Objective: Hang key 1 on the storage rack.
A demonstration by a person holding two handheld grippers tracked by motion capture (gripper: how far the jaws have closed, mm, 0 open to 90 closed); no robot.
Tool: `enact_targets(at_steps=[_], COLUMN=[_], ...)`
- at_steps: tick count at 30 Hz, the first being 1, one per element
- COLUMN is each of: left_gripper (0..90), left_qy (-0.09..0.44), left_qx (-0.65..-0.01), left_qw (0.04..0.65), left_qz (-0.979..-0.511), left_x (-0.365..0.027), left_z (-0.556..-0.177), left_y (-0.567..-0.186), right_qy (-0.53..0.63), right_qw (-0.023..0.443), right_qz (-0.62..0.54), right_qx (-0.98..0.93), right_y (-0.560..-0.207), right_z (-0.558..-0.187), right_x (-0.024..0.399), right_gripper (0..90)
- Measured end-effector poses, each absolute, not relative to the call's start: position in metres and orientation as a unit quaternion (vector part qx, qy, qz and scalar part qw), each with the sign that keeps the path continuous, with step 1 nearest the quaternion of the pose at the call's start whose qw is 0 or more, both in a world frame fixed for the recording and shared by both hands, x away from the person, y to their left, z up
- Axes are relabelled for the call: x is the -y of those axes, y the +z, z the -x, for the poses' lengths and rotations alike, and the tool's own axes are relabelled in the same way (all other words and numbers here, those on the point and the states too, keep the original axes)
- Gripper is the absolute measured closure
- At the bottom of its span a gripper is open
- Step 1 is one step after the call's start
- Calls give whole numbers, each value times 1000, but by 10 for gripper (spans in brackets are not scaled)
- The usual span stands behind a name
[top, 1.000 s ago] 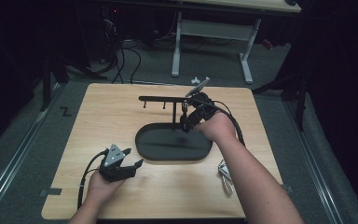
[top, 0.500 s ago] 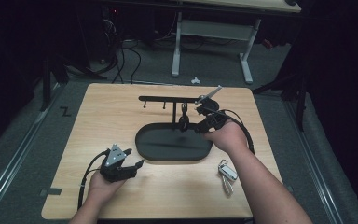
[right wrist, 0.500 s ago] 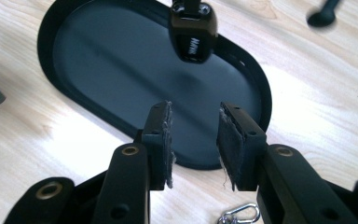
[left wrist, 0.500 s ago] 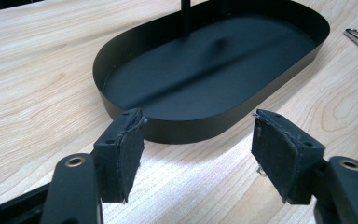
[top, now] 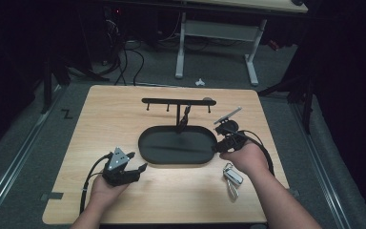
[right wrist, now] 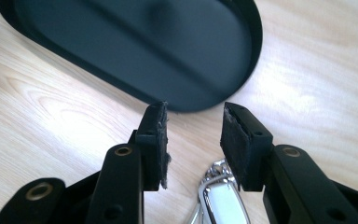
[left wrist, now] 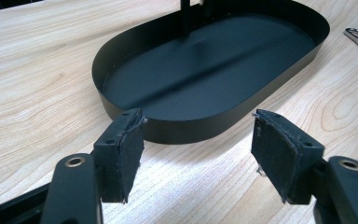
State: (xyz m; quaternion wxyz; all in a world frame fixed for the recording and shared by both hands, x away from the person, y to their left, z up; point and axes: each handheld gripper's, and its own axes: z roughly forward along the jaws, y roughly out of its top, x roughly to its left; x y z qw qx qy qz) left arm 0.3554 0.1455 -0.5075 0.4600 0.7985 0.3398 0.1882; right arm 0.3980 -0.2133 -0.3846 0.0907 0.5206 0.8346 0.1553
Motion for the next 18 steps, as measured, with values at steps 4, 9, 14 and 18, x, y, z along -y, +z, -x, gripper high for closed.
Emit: enact_targets(at_steps=[4,9,14,18], left_gripper=[346,345,346,345], left_qy=[187,187,188,187], left_qx=[-340,-339,-338,-338], left_qw=[458,456,456,453], left_qz=[-800,-801,-801,-803], left_x=[-145,-144,-144,-144], left_z=[-355,-355,-354,-355], left_y=[-508,-508,-508,-509], right_qy=[143,118,105,86], right_qw=[83,68,39,43], right_qz=[-536,-559,-588,-612], right_qx=[-828,-818,-801,-785], right_y=[-400,-434,-454,-469], right_z=[-394,-393,-395,-397], right_x=[225,239,246,252], right_gripper=[602,566,486,432])
